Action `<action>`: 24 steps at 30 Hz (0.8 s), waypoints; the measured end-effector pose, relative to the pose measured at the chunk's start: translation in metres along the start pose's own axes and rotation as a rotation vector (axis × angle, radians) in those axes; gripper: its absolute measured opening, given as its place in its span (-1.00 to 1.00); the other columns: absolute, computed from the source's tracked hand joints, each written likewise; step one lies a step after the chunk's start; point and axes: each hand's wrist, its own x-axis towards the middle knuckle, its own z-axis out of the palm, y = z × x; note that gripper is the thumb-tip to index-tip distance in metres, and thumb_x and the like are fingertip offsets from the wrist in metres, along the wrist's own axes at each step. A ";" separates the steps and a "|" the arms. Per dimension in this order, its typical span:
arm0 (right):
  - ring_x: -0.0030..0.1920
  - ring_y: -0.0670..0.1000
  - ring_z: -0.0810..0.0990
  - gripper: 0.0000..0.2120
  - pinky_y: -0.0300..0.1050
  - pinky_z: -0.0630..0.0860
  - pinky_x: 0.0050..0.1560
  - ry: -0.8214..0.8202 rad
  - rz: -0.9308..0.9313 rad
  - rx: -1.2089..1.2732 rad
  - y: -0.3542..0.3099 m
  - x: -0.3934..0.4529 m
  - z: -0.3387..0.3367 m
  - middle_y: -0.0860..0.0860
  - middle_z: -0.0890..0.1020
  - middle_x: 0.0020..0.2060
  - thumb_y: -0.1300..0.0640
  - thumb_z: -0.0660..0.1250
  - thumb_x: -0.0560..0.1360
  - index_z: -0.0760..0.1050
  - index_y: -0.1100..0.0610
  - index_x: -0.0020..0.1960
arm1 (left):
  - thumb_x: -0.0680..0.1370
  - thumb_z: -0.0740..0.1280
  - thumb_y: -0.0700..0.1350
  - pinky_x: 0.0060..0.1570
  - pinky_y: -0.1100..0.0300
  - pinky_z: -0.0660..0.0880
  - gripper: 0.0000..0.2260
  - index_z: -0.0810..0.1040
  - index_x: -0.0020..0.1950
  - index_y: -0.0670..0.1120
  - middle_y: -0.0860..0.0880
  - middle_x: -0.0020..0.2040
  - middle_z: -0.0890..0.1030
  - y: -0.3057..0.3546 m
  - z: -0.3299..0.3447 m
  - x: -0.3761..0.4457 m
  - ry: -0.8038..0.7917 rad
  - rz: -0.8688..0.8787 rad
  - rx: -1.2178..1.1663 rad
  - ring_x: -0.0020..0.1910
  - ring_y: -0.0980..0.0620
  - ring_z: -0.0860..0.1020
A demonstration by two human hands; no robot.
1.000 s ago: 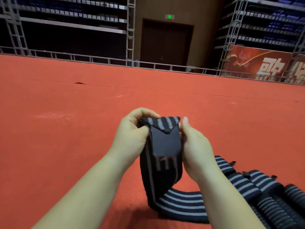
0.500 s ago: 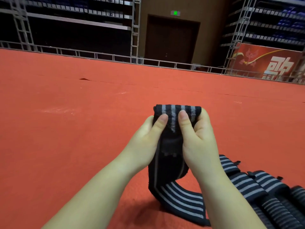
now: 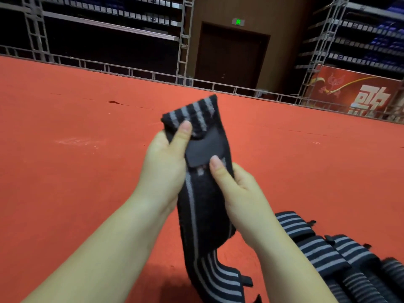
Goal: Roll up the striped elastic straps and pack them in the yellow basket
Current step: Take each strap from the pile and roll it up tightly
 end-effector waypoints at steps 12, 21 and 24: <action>0.05 -0.05 0.65 -0.81 0.06 0.52 0.18 0.089 0.075 0.164 -0.006 -0.005 -0.004 -0.04 0.69 -0.01 -0.01 0.22 0.56 0.54 0.01 0.09 | 0.58 0.25 -0.19 0.07 0.13 0.53 -0.85 0.48 0.10 0.02 0.05 0.04 0.65 -0.011 -0.008 0.010 -0.293 0.062 0.267 0.05 0.11 0.62; -0.11 -0.01 0.67 -0.89 0.01 0.59 -0.03 0.301 -0.083 0.021 -0.005 0.001 -0.014 -0.02 0.70 -0.18 0.09 0.31 0.54 0.59 0.06 -0.10 | 0.56 0.29 -0.14 -0.05 0.23 0.57 -0.83 0.51 0.15 -0.03 0.02 0.01 0.68 -0.019 -0.001 0.002 -0.397 -0.140 0.235 -0.02 0.10 0.65; -0.13 -0.12 0.65 -0.89 -0.09 0.56 -0.05 0.316 -0.115 -0.019 -0.003 0.002 -0.013 -0.11 0.69 -0.19 0.12 0.28 0.55 0.56 -0.02 -0.11 | 0.56 0.28 -0.04 0.04 0.10 0.56 -0.85 0.55 0.10 -0.01 0.02 -0.03 0.69 -0.023 -0.002 0.001 -0.370 -0.172 0.344 -0.05 0.08 0.66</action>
